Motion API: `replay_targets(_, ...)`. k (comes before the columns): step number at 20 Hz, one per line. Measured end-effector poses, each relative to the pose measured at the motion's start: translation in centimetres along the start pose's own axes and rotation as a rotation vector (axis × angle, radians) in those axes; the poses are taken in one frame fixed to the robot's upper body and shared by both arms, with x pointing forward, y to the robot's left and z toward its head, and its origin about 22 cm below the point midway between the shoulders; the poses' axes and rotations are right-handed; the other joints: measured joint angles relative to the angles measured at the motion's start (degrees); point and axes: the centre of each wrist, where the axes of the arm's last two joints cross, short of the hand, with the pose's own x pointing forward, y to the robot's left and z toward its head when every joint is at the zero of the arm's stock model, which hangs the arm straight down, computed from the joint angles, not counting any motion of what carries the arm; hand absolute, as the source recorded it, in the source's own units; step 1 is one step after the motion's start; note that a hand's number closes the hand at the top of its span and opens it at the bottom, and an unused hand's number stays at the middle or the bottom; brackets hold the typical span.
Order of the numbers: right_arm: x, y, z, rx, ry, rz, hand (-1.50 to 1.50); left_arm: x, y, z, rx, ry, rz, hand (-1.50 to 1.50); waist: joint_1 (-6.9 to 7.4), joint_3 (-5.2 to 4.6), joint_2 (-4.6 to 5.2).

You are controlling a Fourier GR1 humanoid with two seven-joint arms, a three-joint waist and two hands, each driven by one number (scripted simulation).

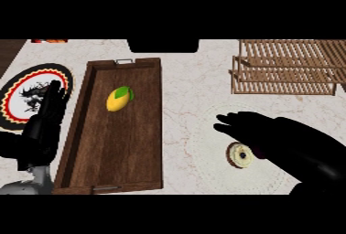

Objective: Pick the cupcake from the placemat and place it in the tiered shelf

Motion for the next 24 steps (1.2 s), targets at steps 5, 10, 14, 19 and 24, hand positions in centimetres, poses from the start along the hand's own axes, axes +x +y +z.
replay_targets(5,0.9,2.0,-1.5,0.001,0.106,0.124,-1.50,0.0,-0.6,0.1,0.000,-0.001,0.005,0.00,0.22,0.02,0.12)
replay_targets(10,0.3,3.5,-2.4,0.025,0.212,0.227,-1.50,0.2,-0.6,-0.2,-0.004,0.001,0.002,0.00,0.18,0.04,0.18)
replay_targets(14,-0.5,4.4,-3.0,0.015,0.229,0.216,-1.50,0.8,-0.8,-0.4,-0.004,0.002,0.001,0.00,0.13,0.04,0.19)
replay_targets(19,-2.6,6.1,-3.9,0.018,0.230,0.210,-1.50,0.5,-0.6,-0.3,-0.005,-0.001,0.002,0.00,0.15,0.04,0.19)
replay_targets(24,-4.4,7.0,-5.0,0.039,0.236,0.213,-1.50,0.4,-0.6,0.1,-0.008,0.000,0.002,0.00,0.17,0.05,0.20)
